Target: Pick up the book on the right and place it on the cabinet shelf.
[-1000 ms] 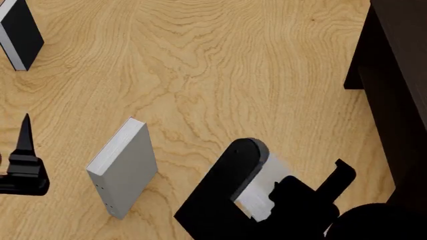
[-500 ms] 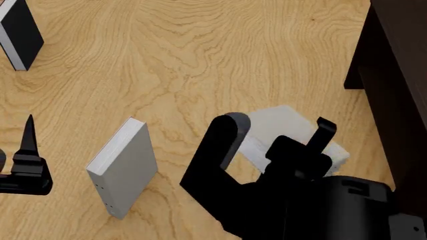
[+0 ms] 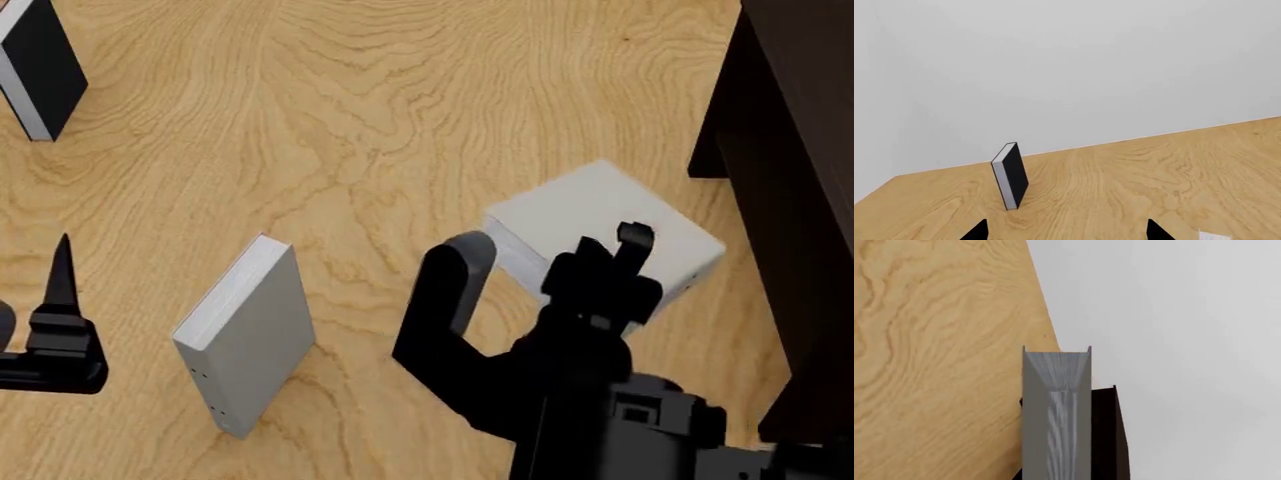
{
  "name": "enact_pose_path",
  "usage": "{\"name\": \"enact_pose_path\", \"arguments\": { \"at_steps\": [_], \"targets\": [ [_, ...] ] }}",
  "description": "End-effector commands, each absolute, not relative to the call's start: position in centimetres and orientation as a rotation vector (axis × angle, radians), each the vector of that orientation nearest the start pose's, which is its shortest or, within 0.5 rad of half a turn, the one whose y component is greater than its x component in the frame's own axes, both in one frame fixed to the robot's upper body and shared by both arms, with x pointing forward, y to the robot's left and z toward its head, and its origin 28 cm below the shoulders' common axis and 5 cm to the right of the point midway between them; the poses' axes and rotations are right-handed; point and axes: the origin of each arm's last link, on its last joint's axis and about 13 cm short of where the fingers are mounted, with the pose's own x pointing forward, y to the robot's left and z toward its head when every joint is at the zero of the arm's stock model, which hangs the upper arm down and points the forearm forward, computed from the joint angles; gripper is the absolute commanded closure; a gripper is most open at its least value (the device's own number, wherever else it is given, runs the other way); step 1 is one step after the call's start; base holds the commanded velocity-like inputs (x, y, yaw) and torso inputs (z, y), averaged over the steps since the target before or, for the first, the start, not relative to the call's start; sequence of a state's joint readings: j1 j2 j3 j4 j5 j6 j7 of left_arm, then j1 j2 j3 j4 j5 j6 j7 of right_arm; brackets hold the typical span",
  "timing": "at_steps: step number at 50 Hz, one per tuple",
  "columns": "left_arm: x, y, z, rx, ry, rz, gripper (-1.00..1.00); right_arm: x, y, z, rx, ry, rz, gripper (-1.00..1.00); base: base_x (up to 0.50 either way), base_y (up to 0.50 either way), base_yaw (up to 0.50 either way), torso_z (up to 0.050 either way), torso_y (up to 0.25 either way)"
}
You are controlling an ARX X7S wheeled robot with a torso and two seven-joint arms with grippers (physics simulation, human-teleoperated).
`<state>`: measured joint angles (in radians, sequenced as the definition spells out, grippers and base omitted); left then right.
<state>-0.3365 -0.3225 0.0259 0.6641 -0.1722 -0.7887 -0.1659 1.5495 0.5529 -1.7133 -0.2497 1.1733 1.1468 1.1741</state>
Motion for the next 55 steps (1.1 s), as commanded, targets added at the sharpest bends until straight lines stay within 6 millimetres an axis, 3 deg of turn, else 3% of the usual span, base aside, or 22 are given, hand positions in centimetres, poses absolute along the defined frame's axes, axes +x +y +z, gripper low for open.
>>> {"name": "enact_pose_path", "arguments": {
  "at_steps": [1, 27, 55],
  "targets": [
    [23.4, 24.7, 17.2, 0.193, -0.204, 0.077, -1.00, 30.2, -10.4, 18.0, -1.380, 0.013, -0.209, 1.00, 0.00, 0.00, 0.00, 0.000, 0.000],
    [23.6, 24.8, 16.8, 0.185, -0.202, 0.073, -1.00, 34.9, -11.3, 14.3, -1.358, 0.015, -0.369, 1.00, 0.00, 0.00, 0.00, 0.000, 0.001],
    [23.9, 24.8, 16.8, 0.171, -0.209, 0.071, -1.00, 36.4, -13.5, 12.0, -1.322, 0.158, -0.456, 1.00, 0.00, 0.00, 0.00, 0.000, 0.002]
  ]
}}
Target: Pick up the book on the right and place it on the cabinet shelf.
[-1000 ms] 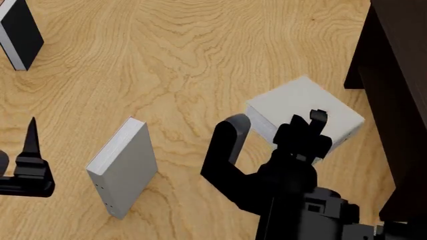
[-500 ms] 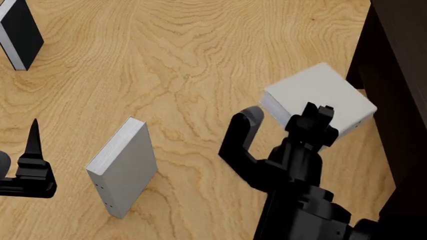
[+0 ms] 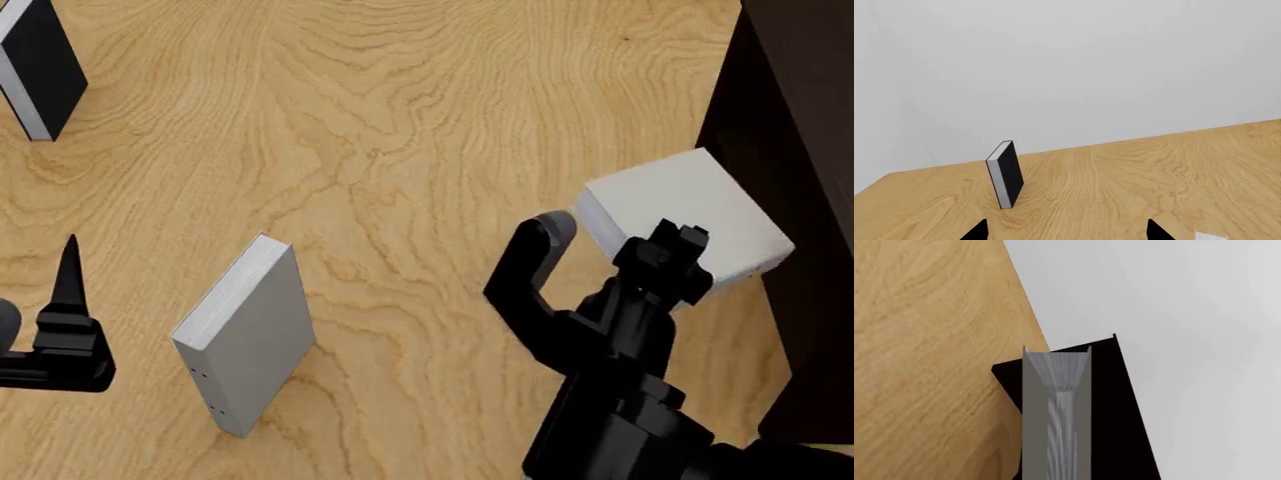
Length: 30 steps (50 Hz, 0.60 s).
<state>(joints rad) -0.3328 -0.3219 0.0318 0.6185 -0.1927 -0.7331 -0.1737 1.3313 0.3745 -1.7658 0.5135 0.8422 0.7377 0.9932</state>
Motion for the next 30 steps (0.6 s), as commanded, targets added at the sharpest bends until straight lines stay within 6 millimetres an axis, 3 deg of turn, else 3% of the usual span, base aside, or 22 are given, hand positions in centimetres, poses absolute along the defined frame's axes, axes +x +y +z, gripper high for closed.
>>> {"name": "enact_pose_path", "arguments": {
  "at_steps": [1, 30],
  "targets": [
    [23.9, 24.8, 16.7, 0.171, -0.208, 0.070, -1.00, 36.4, -13.6, 11.9, -1.318, 0.168, -0.458, 1.00, 0.00, 0.00, 0.00, 0.000, 0.000],
    [24.0, 24.7, 16.3, 0.174, -0.204, 0.066, -1.00, 37.0, -16.6, 10.5, -1.284, 0.311, -0.552, 1.00, 0.00, 0.00, 0.00, 0.001, 0.001]
  ]
}}
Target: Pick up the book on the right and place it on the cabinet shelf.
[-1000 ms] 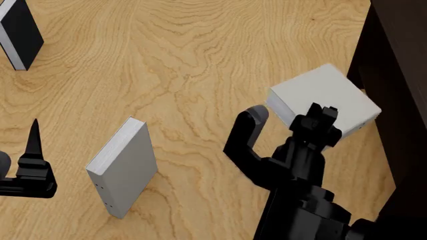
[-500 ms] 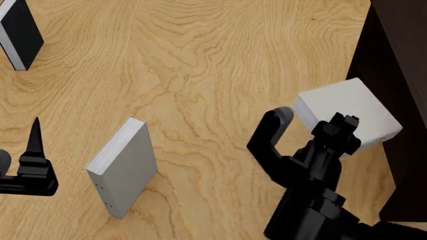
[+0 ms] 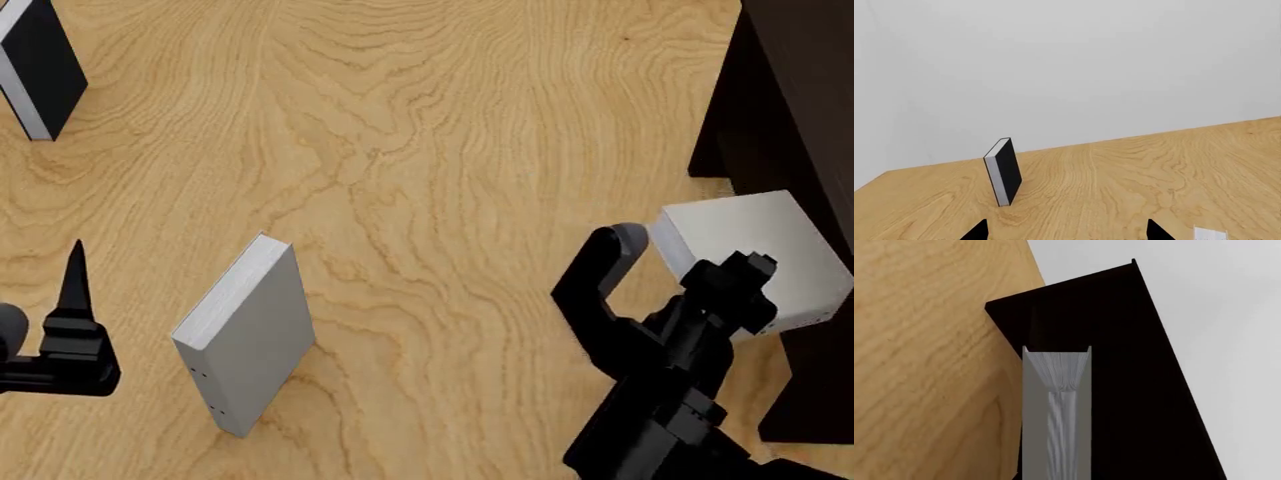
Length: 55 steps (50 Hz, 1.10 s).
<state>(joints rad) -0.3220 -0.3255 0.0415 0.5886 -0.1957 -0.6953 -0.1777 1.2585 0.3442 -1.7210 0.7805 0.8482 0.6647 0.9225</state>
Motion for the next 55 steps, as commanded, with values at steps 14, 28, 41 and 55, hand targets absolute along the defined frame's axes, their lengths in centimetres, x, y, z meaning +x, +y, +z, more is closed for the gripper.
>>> {"name": "enact_pose_path", "arguments": {
  "at_steps": [14, 28, 41, 55],
  "targets": [
    [24.0, 24.6, 16.3, 0.175, -0.203, 0.061, -1.00, 38.0, -17.1, 10.4, -1.208, 0.387, -0.505, 1.00, 0.00, 0.00, 0.00, 0.000, 0.000],
    [24.2, 24.7, 16.1, 0.175, -0.197, 0.063, -1.00, 37.7, -18.2, 9.9, -1.139, 0.565, -0.546, 1.00, 0.00, 0.00, 0.00, 0.000, 0.000],
    [24.4, 24.7, 16.2, 0.173, -0.196, 0.064, -1.00, 36.8, -19.6, 10.0, -1.110, 0.695, -0.623, 1.00, 0.00, 0.00, -0.01, 0.000, 0.000],
    [24.6, 24.6, 16.0, 0.175, -0.191, 0.060, -1.00, 36.3, -20.8, 9.4, -1.061, 0.734, -0.650, 1.00, 0.00, 0.00, -0.01, 0.000, 0.000]
  ]
}}
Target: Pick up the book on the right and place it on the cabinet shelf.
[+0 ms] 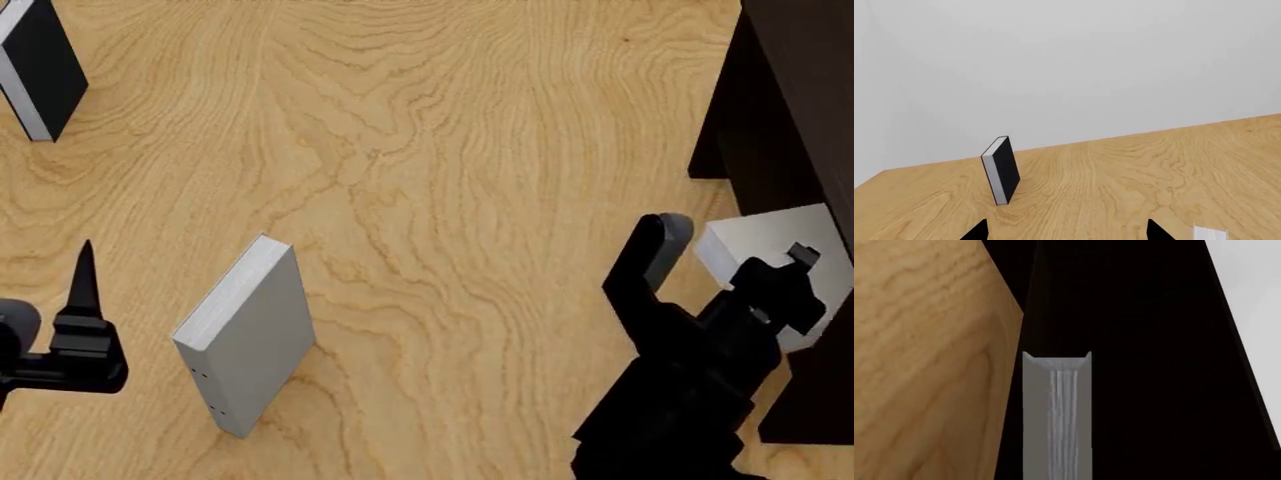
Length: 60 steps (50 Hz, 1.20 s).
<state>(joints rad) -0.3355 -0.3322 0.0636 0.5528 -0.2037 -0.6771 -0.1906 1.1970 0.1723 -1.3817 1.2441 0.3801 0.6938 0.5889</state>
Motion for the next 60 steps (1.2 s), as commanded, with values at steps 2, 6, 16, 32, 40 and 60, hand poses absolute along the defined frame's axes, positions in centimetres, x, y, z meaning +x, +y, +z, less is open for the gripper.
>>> {"name": "enact_pose_path", "arguments": {
  "at_steps": [2, 6, 16, 32, 40, 60],
  "targets": [
    [24.6, 24.6, 16.0, 0.175, -0.191, 0.061, -1.00, 36.2, -20.8, 9.3, -1.051, 0.739, -0.631, 1.00, 0.00, 0.00, -0.01, 0.000, 0.000],
    [24.7, 24.6, 15.8, 0.176, -0.187, 0.062, -1.00, 36.3, -20.8, 9.3, -1.055, 0.730, -0.636, -1.00, 0.00, 0.00, -0.01, 0.000, 0.000],
    [24.6, 24.6, 15.8, 0.176, -0.189, 0.060, -1.00, 37.4, -19.4, 10.1, -1.014, 0.650, -0.542, -1.00, 0.00, 0.00, -0.01, 0.000, 0.000],
    [24.4, 24.7, 15.9, 0.176, -0.192, 0.062, -1.00, 37.7, -15.7, 11.9, -0.973, 0.512, -0.366, -1.00, 0.00, 0.00, 0.00, 0.000, -0.005],
    [24.4, 24.7, 15.9, 0.175, -0.195, 0.062, -1.00, 37.4, -14.4, 13.0, -0.980, 0.462, -0.320, -1.00, 0.00, 0.00, 0.00, 0.000, -0.001],
    [24.4, 24.8, 15.9, 0.169, -0.195, 0.063, -1.00, 36.5, -11.7, 15.0, -1.030, 0.361, -0.237, -1.00, 0.00, 0.00, 0.00, 0.000, 0.000]
  ]
}}
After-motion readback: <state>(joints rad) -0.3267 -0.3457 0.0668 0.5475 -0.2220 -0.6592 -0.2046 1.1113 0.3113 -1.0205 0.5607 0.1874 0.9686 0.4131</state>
